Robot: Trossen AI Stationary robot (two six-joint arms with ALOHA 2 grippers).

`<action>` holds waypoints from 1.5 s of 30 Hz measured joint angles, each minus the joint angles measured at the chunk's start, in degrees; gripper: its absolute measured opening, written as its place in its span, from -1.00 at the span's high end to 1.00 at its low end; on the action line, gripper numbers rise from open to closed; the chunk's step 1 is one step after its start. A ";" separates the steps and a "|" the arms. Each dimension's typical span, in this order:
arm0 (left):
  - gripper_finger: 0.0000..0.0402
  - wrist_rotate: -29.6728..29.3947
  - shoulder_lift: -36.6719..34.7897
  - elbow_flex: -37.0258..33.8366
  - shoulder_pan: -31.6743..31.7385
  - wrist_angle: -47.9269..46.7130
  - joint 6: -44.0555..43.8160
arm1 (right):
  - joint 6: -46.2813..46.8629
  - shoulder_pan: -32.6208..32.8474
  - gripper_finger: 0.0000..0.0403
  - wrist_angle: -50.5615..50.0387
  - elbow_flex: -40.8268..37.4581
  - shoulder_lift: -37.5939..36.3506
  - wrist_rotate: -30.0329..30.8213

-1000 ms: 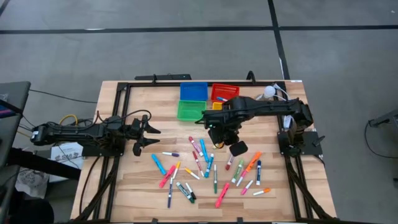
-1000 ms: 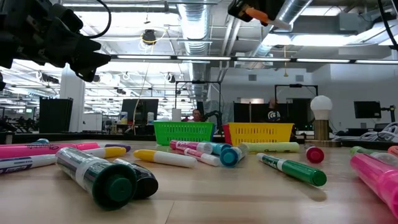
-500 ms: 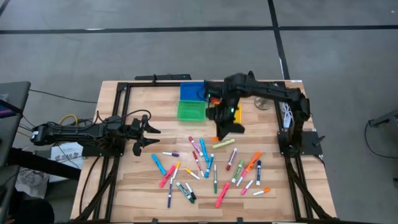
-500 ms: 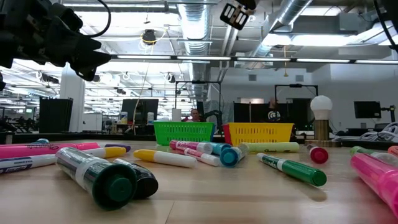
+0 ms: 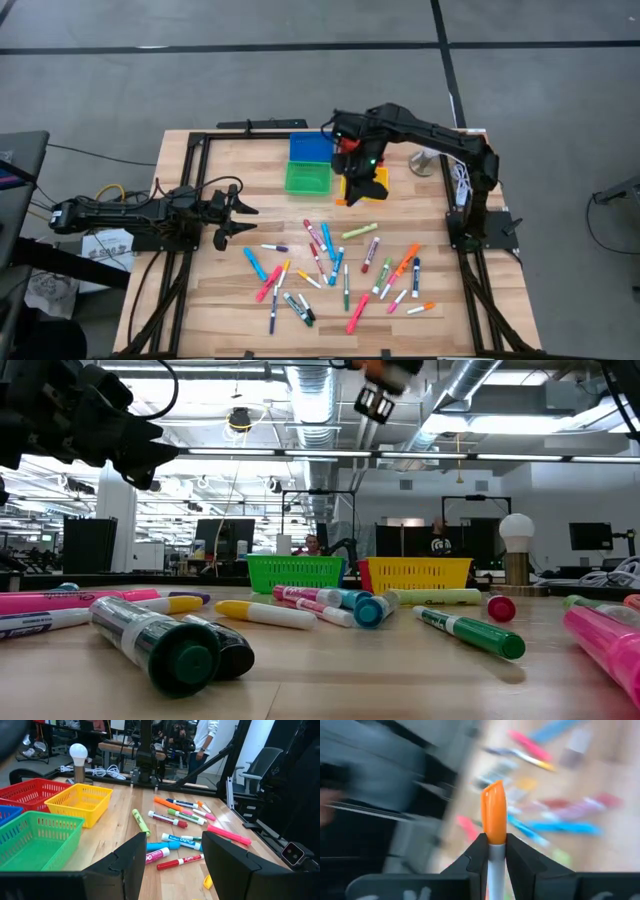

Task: Pick & Place Markers
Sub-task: Put the top orange pen into the red basket

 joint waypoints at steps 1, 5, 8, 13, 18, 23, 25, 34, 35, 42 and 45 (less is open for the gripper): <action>0.05 0.00 -0.01 0.01 0.02 0.03 0.00 | 0.05 0.30 0.76 0.42 0.00 0.00 5.75; 0.05 -0.01 -0.01 0.01 0.00 0.12 0.00 | 0.17 1.43 0.76 3.77 0.00 0.39 25.19; 0.05 -0.02 -0.01 0.01 0.01 0.12 0.00 | -0.06 1.61 0.76 5.97 -0.06 0.52 35.97; 0.05 -0.02 0.00 0.01 0.01 0.12 0.00 | -2.76 -0.02 0.76 8.42 -1.76 1.07 47.27; 0.05 -0.02 0.00 0.01 -0.01 0.14 0.00 | -3.74 -4.41 0.76 9.56 -3.77 1.53 49.41; 0.05 -0.02 -0.01 0.00 0.02 0.14 0.02 | -3.72 -9.80 0.76 12.35 -6.93 1.52 49.38; 0.05 -0.02 -0.01 0.00 -0.01 0.14 0.02 | -3.72 -11.76 0.76 13.69 -7.94 1.45 49.14; 0.05 -0.04 -0.01 -0.01 0.00 0.14 0.04 | -3.63 -18.21 0.76 20.94 -16.36 1.53 42.05; 0.05 -0.04 -0.01 0.00 0.00 0.14 0.03 | -3.59 -18.71 0.76 21.63 -17.36 1.58 41.61; 0.05 -0.04 -0.01 0.01 -0.01 0.14 0.02 | -2.14 -20.32 0.76 29.91 -24.07 1.48 39.97; 0.05 -0.04 0.01 -0.01 0.01 0.14 0.02 | -2.15 -20.32 0.76 33.09 -26.31 1.46 39.99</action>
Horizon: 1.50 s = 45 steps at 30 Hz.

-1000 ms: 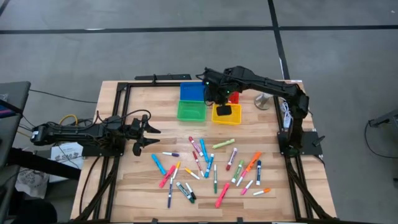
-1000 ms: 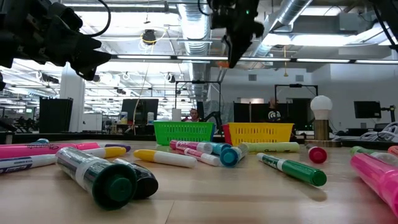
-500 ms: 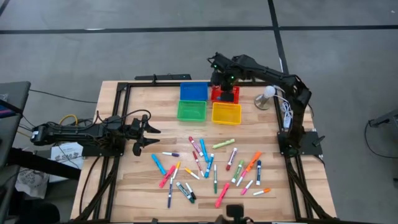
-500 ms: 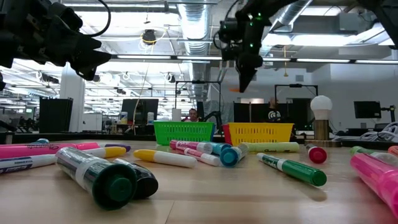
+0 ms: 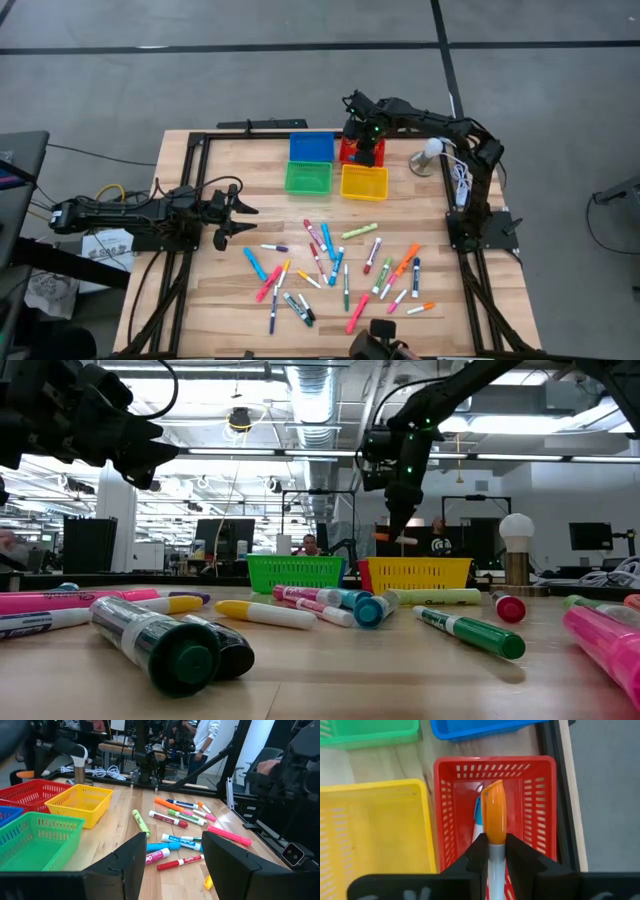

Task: Pick & Place Markers
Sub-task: Put the top orange pen into the red basket

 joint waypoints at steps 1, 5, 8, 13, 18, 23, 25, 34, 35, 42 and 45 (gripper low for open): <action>0.05 0.00 -0.02 0.00 -0.02 0.00 0.00 | 0.01 -0.06 0.76 1.30 -0.79 0.00 0.00; 0.05 0.00 -0.02 0.00 0.00 0.00 0.02 | 0.05 -0.35 0.76 3.90 -3.23 0.00 0.02; 0.05 0.00 -0.01 0.00 -0.01 0.00 0.02 | 0.13 -0.64 0.76 4.55 -4.89 0.69 0.17; 0.05 -0.02 -0.02 0.01 0.00 0.01 0.02 | 1.48 -1.18 0.76 4.31 -5.52 3.85 0.21; 0.05 0.00 0.00 0.02 0.00 0.00 0.02 | 1.96 -1.18 0.76 5.33 -5.43 5.60 0.17; 0.05 -0.01 0.00 0.01 -0.01 0.02 0.02 | 2.08 -1.15 0.76 6.06 -5.45 5.66 0.20; 0.05 0.00 -0.01 0.00 0.00 0.00 0.02 | 2.08 -1.15 0.76 5.97 -5.45 5.66 0.20; 0.05 -0.02 -0.02 0.01 -0.01 0.00 0.02 | 1.49 -1.04 0.68 5.75 -5.45 5.66 0.13; 0.05 -0.02 0.00 0.00 -0.01 0.00 0.02 | 1.49 -1.04 0.66 5.72 -5.45 5.66 0.13; 0.05 -0.02 -0.01 0.02 0.00 0.01 0.02 | 1.51 -0.93 0.50 5.65 -5.43 5.66 0.19; 0.05 -0.02 -0.01 0.01 0.00 0.02 0.02 | 1.50 -0.42 0.46 5.14 -5.43 5.46 0.21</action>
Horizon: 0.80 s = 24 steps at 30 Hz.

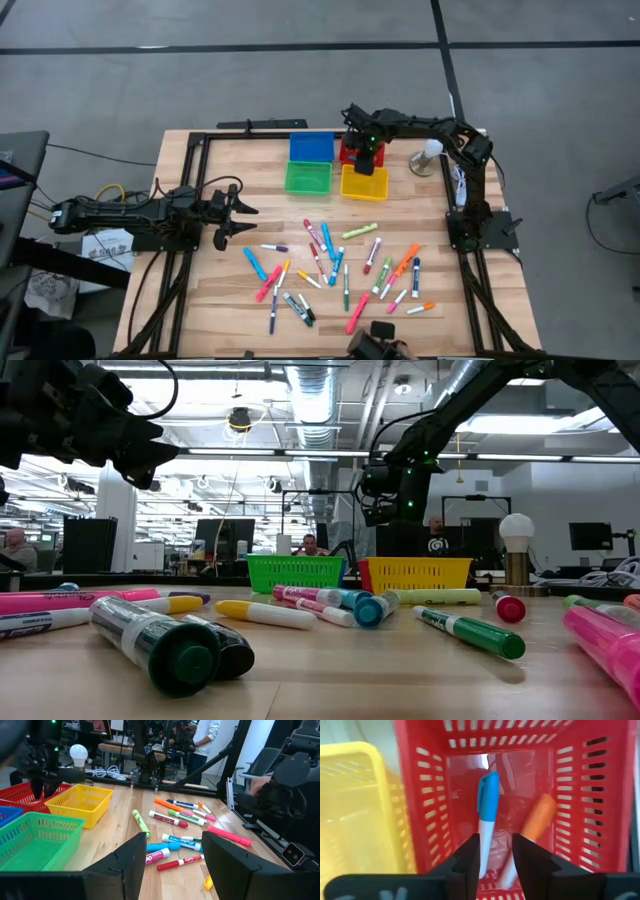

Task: Pick & Place Markers
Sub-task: Put the top orange pen into the red basket, then put the purple pen into the red basket

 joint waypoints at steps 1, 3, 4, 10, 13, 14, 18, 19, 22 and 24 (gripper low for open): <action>0.05 0.00 -0.02 0.00 -0.01 -0.02 0.00 | 0.08 0.24 0.46 -0.04 0.03 -0.21 0.01; 0.05 0.01 -0.01 0.00 -0.01 -0.01 0.00 | 0.58 0.72 0.45 -0.38 0.65 -0.62 0.02; 0.05 0.00 0.00 0.00 -0.02 -0.02 0.00 | 1.01 0.86 0.45 -0.71 1.13 -0.85 0.03; 0.05 -0.08 0.01 0.01 -0.02 -0.02 0.44 | 1.49 2.28 0.47 -5.34 6.60 -2.10 0.22; 0.05 -0.20 0.01 -0.01 -0.02 0.00 0.44 | 2.26 3.41 0.47 -9.25 9.96 -2.70 0.44; 0.05 -0.20 0.03 -0.02 0.00 -0.02 0.46 | 3.01 3.74 0.47 -10.16 11.00 -2.93 0.40; 0.05 -0.20 0.04 0.00 -0.01 -0.02 0.74 | 5.13 5.54 0.47 -15.55 14.49 -3.71 0.09; 0.05 -0.22 0.04 0.00 -0.01 -0.02 0.85 | 5.16 6.18 0.47 -17.69 14.96 -4.00 0.00; 0.05 -0.19 0.05 0.00 0.00 -0.03 1.36 | 5.59 8.39 0.47 -19.44 15.70 -4.87 -0.14; 0.05 -0.20 0.03 0.01 0.00 -0.02 1.36 | 5.71 10.18 0.47 -21.38 15.67 -5.83 -0.71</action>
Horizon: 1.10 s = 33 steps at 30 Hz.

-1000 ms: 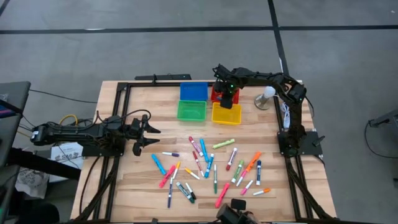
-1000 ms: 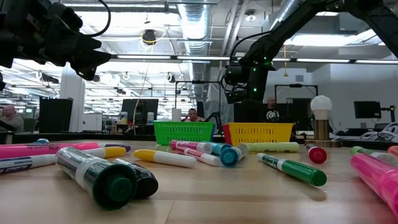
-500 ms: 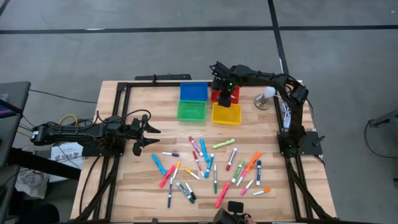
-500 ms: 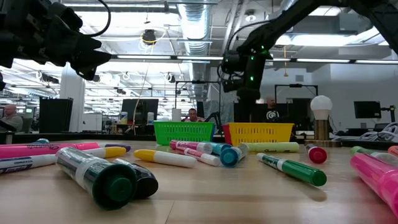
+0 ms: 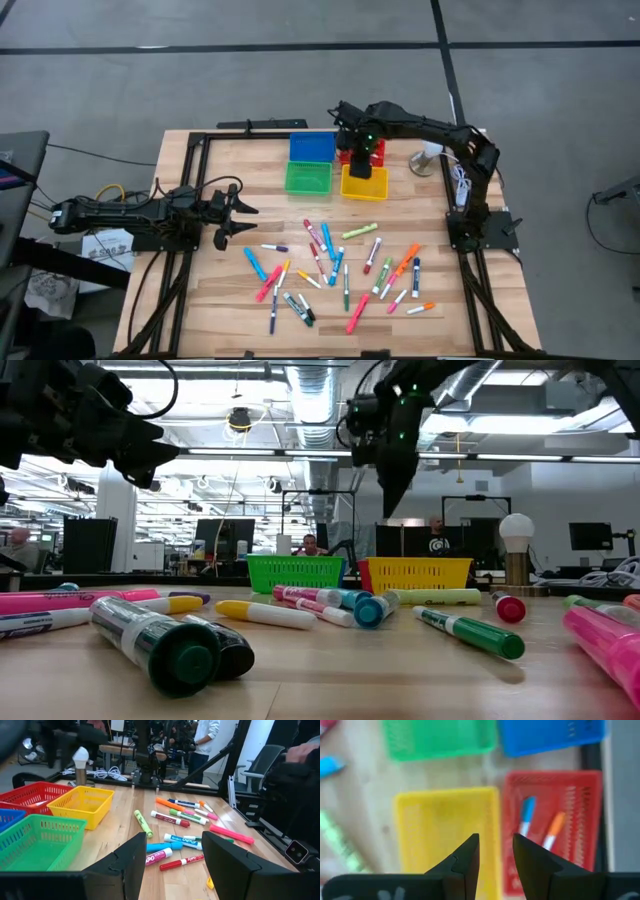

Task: Pick & Place Markers
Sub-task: Put the purple pen into the red basket

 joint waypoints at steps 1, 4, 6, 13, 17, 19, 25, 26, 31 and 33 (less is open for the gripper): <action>0.05 0.02 0.02 0.00 0.00 0.00 0.16 | 0.02 0.78 0.47 -0.41 0.00 -0.65 -1.08; 0.05 0.00 0.02 -0.01 0.00 -0.01 0.19 | 1.41 3.38 0.47 -2.05 0.00 -2.79 -6.54; 0.05 -0.02 0.02 -0.02 -0.02 -0.02 0.47 | 2.29 5.29 0.47 -2.53 0.00 -4.59 -11.46; 0.05 0.00 0.02 -0.01 -0.01 -0.02 0.61 | 8.08 13.12 0.47 -4.38 0.00 -11.42 -15.77; 0.05 0.00 0.02 -0.01 0.00 -0.02 0.61 | 11.94 18.05 0.47 -5.37 0.00 -14.08 -15.76; 0.05 0.00 0.00 0.00 0.00 -0.02 0.61 | 13.58 20.55 0.47 -5.36 0.00 -15.01 -15.59; 0.05 0.00 0.02 0.00 0.00 0.00 2.04 | 16.97 26.85 0.47 -6.05 0.00 -15.37 -15.57; 0.05 0.00 0.02 -0.02 0.00 0.00 2.05 | 17.23 27.74 0.47 -6.64 -0.02 -15.31 -15.51; 0.05 0.00 0.01 0.00 0.00 0.00 2.08 | 18.24 31.94 0.47 -4.42 -5.17 -15.15 -13.72; 0.05 0.00 0.02 0.00 0.00 0.00 2.08 | 18.54 33.31 0.47 -2.09 -8.46 -15.15 -13.69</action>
